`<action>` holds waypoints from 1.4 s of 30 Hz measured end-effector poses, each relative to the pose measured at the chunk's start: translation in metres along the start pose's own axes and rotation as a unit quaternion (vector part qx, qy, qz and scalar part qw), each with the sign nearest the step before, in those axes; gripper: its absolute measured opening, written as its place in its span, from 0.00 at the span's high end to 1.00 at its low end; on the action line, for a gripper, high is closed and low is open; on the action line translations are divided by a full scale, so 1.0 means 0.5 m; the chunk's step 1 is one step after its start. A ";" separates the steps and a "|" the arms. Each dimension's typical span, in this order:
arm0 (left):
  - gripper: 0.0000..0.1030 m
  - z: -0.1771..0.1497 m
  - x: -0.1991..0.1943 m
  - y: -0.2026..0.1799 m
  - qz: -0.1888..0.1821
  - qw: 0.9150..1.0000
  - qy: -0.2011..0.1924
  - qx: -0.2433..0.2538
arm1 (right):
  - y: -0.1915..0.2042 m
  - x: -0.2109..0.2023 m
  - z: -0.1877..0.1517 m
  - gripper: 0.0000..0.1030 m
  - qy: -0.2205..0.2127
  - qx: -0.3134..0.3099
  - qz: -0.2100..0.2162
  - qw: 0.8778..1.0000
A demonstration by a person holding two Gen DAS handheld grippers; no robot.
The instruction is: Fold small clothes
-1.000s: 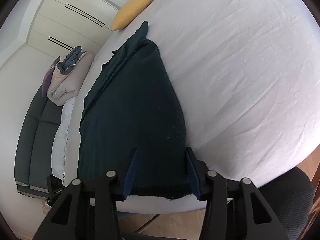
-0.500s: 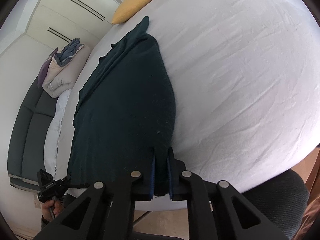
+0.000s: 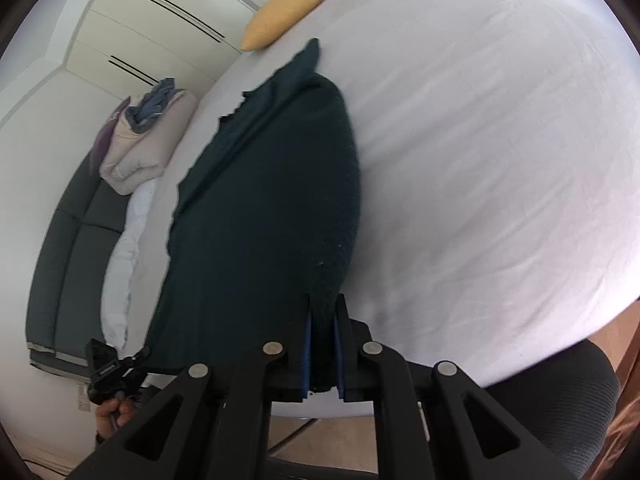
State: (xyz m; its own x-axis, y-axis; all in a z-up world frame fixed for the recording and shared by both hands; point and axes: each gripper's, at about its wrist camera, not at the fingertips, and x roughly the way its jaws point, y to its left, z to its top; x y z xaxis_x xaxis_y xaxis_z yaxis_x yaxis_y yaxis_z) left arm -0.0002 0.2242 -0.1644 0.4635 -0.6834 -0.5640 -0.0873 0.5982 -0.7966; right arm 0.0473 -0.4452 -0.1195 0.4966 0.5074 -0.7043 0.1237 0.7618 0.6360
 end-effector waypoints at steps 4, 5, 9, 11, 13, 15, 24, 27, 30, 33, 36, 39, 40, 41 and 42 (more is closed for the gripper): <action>0.96 0.012 -0.012 -0.013 -0.030 0.999 -0.010 -0.007 | 0.015 -0.014 0.016 0.90 -0.010 0.012 0.038 0.999; 0.96 0.016 -0.015 -0.015 -0.039 0.999 -0.013 -0.010 | 0.018 -0.016 0.021 0.90 -0.013 0.015 0.047 0.999; 0.96 0.034 -0.028 -0.034 -0.058 0.998 -0.026 -0.010 | 0.031 -0.020 0.036 0.90 -0.018 0.017 0.060 0.998; 0.96 0.044 -0.036 -0.046 -0.061 0.997 -0.036 -0.006 | 0.040 -0.019 0.043 0.91 -0.023 0.014 0.057 0.998; 0.96 0.053 -0.042 -0.055 -0.063 0.997 -0.042 -0.002 | 0.047 -0.019 0.051 0.91 -0.027 0.011 0.054 0.998; 0.96 0.063 -0.046 -0.064 -0.064 0.997 -0.047 0.001 | 0.051 -0.017 0.058 0.91 -0.029 0.014 0.057 0.998; 0.97 0.116 -0.049 -0.101 -0.103 0.993 -0.057 -0.001 | 0.084 -0.003 0.103 0.91 -0.030 0.008 0.093 0.995; 0.97 0.146 -0.045 -0.118 -0.108 0.992 -0.060 0.003 | 0.098 0.002 0.125 0.91 -0.031 0.003 0.100 0.994; 0.97 0.183 -0.043 -0.130 -0.109 0.992 -0.066 0.009 | 0.121 0.018 0.163 0.91 -0.032 -0.007 0.108 0.994; 0.97 0.230 -0.031 -0.144 -0.105 0.992 -0.071 0.017 | 0.140 0.035 0.205 0.91 -0.032 -0.017 0.112 0.993; 0.97 0.283 -0.012 -0.157 -0.100 0.992 -0.074 0.023 | 0.160 0.065 0.266 0.91 -0.032 -0.020 0.120 0.992; 0.97 0.343 0.010 -0.166 -0.099 0.992 -0.078 0.022 | 0.170 0.100 0.327 0.91 -0.034 -0.021 0.118 0.992; 0.97 0.363 0.017 -0.169 -0.099 0.992 -0.080 0.021 | 0.171 0.109 0.344 0.91 -0.034 -0.021 0.118 0.992; 0.97 0.389 0.027 -0.172 -0.097 0.992 -0.083 0.020 | 0.171 0.120 0.362 0.91 -0.034 -0.019 0.117 0.992; 0.97 0.409 0.037 -0.174 -0.095 0.992 -0.085 0.019 | 0.169 0.136 0.387 0.91 -0.036 -0.014 0.114 0.993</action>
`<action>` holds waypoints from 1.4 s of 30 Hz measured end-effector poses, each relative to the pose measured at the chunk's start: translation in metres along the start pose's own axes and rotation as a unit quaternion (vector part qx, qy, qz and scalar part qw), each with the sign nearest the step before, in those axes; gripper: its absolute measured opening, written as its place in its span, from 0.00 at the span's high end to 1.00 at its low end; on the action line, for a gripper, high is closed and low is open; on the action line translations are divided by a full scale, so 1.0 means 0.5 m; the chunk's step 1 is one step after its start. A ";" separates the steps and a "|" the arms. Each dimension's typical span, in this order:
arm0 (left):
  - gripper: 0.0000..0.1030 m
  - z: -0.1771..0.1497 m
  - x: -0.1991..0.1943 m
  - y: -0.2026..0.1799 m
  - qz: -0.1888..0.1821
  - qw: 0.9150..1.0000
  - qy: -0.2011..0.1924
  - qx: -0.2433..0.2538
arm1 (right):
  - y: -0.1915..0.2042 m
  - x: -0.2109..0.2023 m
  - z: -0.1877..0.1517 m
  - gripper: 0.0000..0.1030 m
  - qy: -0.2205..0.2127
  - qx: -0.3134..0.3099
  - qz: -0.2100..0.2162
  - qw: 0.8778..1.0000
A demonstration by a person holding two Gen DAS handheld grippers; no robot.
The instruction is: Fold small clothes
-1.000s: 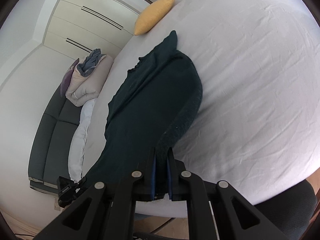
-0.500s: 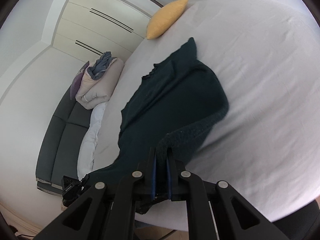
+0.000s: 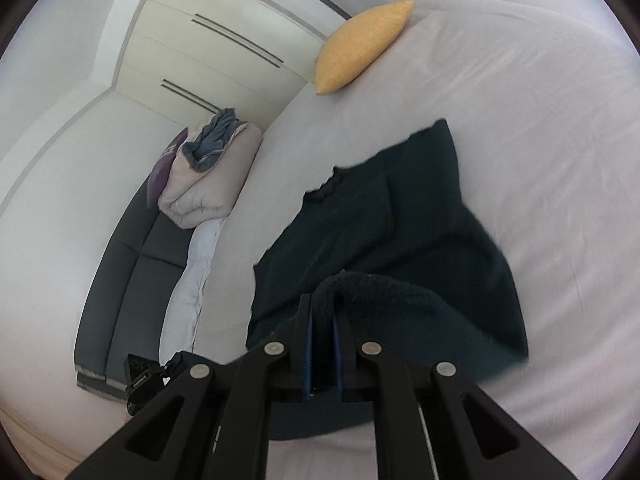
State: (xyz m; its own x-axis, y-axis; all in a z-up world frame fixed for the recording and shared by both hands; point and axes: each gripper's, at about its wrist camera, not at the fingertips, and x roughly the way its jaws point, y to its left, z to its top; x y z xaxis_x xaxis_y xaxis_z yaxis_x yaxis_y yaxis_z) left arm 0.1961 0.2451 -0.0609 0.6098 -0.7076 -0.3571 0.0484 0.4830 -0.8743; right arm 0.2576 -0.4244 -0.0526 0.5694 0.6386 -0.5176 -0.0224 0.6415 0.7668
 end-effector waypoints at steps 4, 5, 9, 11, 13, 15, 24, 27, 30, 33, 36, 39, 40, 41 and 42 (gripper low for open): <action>0.96 0.085 0.068 0.012 0.009 1.000 -0.002 -0.007 | -0.026 0.044 0.072 0.91 -0.012 0.020 -0.003 1.000; 0.96 0.110 0.086 0.018 0.013 1.000 -0.005 -0.013 | -0.033 0.055 0.086 0.91 -0.014 0.024 -0.007 1.000; 0.97 0.191 0.158 0.043 0.028 0.999 -0.013 -0.026 | -0.072 0.101 0.147 0.91 -0.024 0.045 -0.025 0.998; 0.97 0.227 0.190 0.054 0.035 0.999 -0.016 -0.030 | -0.093 0.118 0.177 0.91 -0.032 0.057 -0.030 0.997; 0.97 0.263 0.222 0.070 0.047 0.998 -0.020 -0.033 | -0.109 0.138 0.203 0.91 -0.036 0.064 -0.041 0.996; 0.97 0.296 0.254 0.093 0.057 0.997 -0.022 -0.043 | -0.122 0.157 0.227 0.91 -0.038 0.066 -0.053 0.996; 0.96 0.382 0.380 0.186 0.093 0.993 -0.033 -0.068 | -0.166 0.255 0.300 0.91 -0.038 0.091 -0.084 0.991; 0.94 0.401 0.414 0.219 0.108 0.991 -0.025 -0.078 | -0.180 0.286 0.325 0.90 -0.046 0.113 -0.089 0.988; 0.81 0.411 0.421 0.250 0.103 0.989 -0.024 -0.101 | -0.185 0.314 0.334 0.65 -0.038 0.116 -0.103 0.987; 0.09 0.414 0.399 0.256 0.091 0.990 -0.043 -0.100 | -0.173 0.296 0.332 0.29 -0.083 0.102 -0.095 0.987; 0.08 0.420 0.377 0.245 0.078 0.991 -0.049 -0.096 | -0.176 0.267 0.326 0.21 -0.104 0.112 -0.107 0.982; 0.08 0.397 0.364 0.210 0.084 0.994 -0.026 -0.065 | -0.148 0.233 0.304 0.22 -0.098 0.069 -0.124 0.985; 0.08 0.384 0.361 0.199 0.084 0.995 -0.022 -0.052 | -0.137 0.223 0.297 0.23 -0.098 0.051 -0.129 0.986; 0.08 0.366 0.356 0.186 0.084 0.996 -0.019 -0.035 | -0.123 0.211 0.284 0.23 -0.094 0.029 -0.135 0.986; 0.08 0.352 0.351 0.176 0.088 0.996 -0.016 -0.025 | -0.114 0.202 0.272 0.23 -0.089 0.014 -0.138 0.986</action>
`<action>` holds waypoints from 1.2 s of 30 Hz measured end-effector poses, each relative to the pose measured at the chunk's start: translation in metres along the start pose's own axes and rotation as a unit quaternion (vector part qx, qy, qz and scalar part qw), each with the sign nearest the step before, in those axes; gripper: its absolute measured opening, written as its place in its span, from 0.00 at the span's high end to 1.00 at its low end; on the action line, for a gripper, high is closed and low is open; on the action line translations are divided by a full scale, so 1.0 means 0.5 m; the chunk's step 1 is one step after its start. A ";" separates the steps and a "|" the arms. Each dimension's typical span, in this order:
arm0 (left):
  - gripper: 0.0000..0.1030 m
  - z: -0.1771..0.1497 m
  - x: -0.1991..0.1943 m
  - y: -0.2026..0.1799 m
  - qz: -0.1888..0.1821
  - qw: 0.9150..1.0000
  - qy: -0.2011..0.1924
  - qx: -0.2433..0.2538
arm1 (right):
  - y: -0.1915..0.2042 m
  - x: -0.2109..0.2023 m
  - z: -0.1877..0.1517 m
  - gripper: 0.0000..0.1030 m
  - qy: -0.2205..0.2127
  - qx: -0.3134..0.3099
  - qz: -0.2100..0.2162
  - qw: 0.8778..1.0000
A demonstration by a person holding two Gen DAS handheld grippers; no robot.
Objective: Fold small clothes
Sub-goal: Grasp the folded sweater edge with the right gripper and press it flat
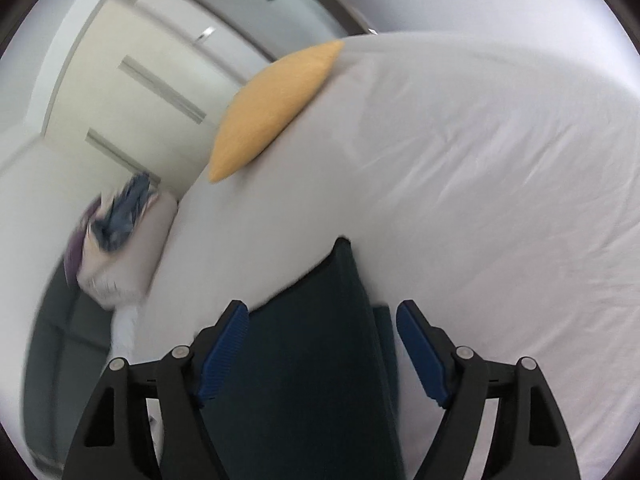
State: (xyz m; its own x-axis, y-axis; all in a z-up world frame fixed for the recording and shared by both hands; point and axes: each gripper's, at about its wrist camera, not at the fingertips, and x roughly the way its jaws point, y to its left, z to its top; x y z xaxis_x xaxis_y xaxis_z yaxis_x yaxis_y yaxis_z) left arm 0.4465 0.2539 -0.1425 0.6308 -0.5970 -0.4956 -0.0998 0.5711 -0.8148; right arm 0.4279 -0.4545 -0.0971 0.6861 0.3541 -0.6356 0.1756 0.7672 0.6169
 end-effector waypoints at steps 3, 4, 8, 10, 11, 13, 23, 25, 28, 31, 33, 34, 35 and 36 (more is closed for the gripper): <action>0.08 -0.055 -0.008 -0.012 0.020 0.999 0.011 0.034 | 0.006 -0.022 -0.037 0.24 0.028 -0.044 -0.015 0.999; 0.09 -0.073 -0.008 -0.011 0.025 0.999 0.018 0.043 | 0.007 -0.024 -0.048 0.27 0.039 -0.061 -0.026 0.997; 0.10 -0.152 -0.010 0.002 0.041 0.995 0.049 0.074 | 0.010 -0.034 -0.105 0.29 0.067 -0.115 -0.066 0.989; 0.17 -0.165 -0.015 0.012 0.041 0.995 0.049 0.071 | -0.004 -0.045 -0.127 0.29 0.067 -0.111 -0.071 0.989; 0.25 -0.166 -0.016 0.014 0.040 0.995 0.050 0.070 | -0.012 -0.050 -0.135 0.29 0.068 -0.106 -0.068 0.990; 0.36 -0.164 -0.014 0.014 0.041 0.995 0.048 0.075 | -0.019 -0.053 -0.148 0.40 0.080 -0.103 -0.069 0.989; 0.83 -0.205 -0.048 0.023 0.077 0.990 0.052 0.110 | 0.018 -0.070 -0.182 0.89 0.080 -0.159 -0.088 0.980; 0.85 -0.209 -0.051 0.019 0.083 0.989 0.047 0.116 | 0.023 -0.081 -0.185 0.92 0.075 -0.164 -0.095 0.979; 0.88 -0.219 -0.064 0.005 0.092 0.986 0.039 0.135 | 0.026 -0.094 -0.190 0.93 0.073 -0.166 -0.099 0.979; 0.90 -0.234 -0.075 -0.013 0.099 0.982 0.033 0.155 | 0.032 -0.098 -0.202 0.94 0.075 -0.180 -0.107 0.975; 0.91 -0.245 -0.087 -0.015 0.099 0.983 0.027 0.155 | 0.028 -0.102 -0.207 0.94 0.075 -0.173 -0.102 0.977; 0.92 -0.250 -0.095 -0.019 0.098 0.982 0.023 0.157 | 0.023 -0.105 -0.208 0.94 0.075 -0.167 -0.098 0.978; 0.92 -0.258 -0.101 -0.023 0.100 0.982 0.017 0.161 | 0.019 -0.108 -0.208 0.94 0.076 -0.159 -0.092 0.980; 0.95 -0.264 -0.105 -0.029 0.106 0.981 0.011 0.162 | 0.015 -0.112 -0.209 0.94 0.077 -0.153 -0.086 0.982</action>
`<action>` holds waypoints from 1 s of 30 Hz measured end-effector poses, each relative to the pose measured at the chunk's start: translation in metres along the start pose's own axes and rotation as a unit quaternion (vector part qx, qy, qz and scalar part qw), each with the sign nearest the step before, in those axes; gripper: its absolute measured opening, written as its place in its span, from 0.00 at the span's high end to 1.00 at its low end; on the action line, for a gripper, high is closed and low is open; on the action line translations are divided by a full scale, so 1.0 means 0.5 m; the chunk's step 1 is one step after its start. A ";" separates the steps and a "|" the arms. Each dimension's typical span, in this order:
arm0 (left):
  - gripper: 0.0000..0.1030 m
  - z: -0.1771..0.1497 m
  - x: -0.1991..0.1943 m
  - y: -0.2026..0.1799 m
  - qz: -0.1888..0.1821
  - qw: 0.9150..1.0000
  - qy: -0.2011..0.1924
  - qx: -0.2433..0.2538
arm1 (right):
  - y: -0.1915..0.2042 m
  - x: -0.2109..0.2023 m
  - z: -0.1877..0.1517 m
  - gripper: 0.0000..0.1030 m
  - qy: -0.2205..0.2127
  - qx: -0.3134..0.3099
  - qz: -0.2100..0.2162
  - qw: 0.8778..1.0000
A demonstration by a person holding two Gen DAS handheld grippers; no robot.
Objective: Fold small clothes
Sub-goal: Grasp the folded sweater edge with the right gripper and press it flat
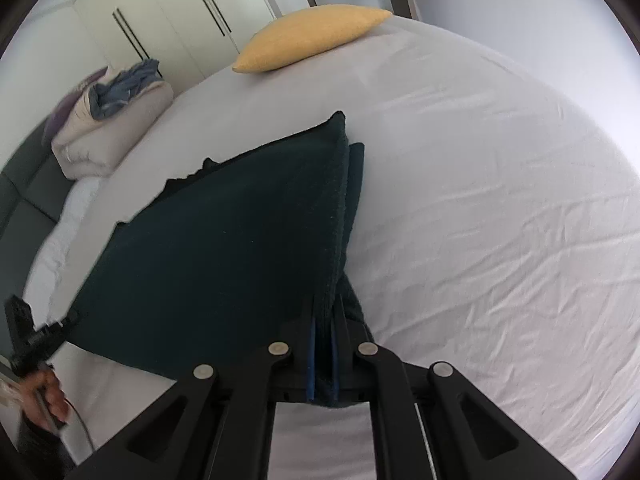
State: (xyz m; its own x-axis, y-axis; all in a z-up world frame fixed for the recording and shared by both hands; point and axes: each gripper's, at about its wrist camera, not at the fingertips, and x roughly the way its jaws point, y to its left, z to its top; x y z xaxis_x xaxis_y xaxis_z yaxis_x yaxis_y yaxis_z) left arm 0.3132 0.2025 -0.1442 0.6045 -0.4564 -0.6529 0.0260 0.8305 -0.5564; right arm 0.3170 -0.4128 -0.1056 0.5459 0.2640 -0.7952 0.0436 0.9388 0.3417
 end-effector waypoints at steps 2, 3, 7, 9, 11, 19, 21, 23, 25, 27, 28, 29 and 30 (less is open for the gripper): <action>0.96 -0.024 -0.017 0.007 0.002 1.000 -0.003 -0.004 | -0.010 -0.006 -0.010 0.94 0.003 0.007 0.008 1.000; 0.96 -0.039 -0.023 0.011 0.008 1.000 -0.002 -0.001 | -0.016 -0.008 -0.018 0.94 0.005 0.010 0.009 1.000; 0.96 -0.079 -0.005 0.034 0.015 1.000 0.016 -0.011 | -0.053 0.006 -0.045 0.94 0.023 0.035 0.014 0.999; 0.96 -0.083 -0.008 0.041 0.002 1.000 0.014 -0.017 | -0.058 0.017 -0.055 0.94 0.039 0.035 0.023 0.998; 0.96 -0.075 -0.017 0.034 -0.010 1.000 0.009 -0.010 | -0.049 0.010 -0.052 0.92 0.038 0.025 0.022 0.999; 0.96 -0.086 -0.018 0.028 0.003 1.000 -0.002 -0.010 | -0.029 0.001 -0.049 0.93 0.023 0.003 0.016 1.000; 0.96 -0.092 -0.024 0.023 0.003 1.000 -0.008 -0.009 | -0.031 0.002 -0.056 0.94 0.025 0.001 0.005 1.000; 0.96 -0.106 -0.034 0.022 0.004 1.000 -0.016 -0.011 | -0.043 -0.007 -0.060 0.94 0.020 0.012 0.012 1.000; 0.96 -0.121 -0.031 0.023 0.007 1.000 -0.015 -0.015 | -0.056 -0.012 -0.069 0.94 0.016 0.023 0.020 0.999; 0.96 -0.135 -0.017 0.041 0.007 0.999 -0.005 -0.034 | -0.065 -0.001 -0.079 0.94 0.022 0.023 0.018 0.999; 0.96 -0.135 -0.011 0.049 0.002 0.999 -0.001 -0.041 | -0.066 0.005 -0.080 0.94 0.023 0.021 0.017 0.999; 0.96 -0.131 -0.010 0.053 0.000 0.999 -0.001 -0.046 | -0.062 0.006 -0.078 0.94 0.024 0.015 0.014 0.999; 0.96 -0.126 -0.011 0.051 0.002 0.999 -0.002 -0.041 | -0.057 0.005 -0.075 0.94 0.025 0.009 0.011 1.000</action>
State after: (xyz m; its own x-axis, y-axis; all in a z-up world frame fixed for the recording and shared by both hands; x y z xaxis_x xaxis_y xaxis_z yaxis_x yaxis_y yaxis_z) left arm 0.2603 0.2060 -0.1870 0.6071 -0.4523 -0.6533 -0.0421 0.8027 -0.5949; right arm 0.2855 -0.4303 -0.1361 0.5044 0.2957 -0.8112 0.0481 0.9284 0.3683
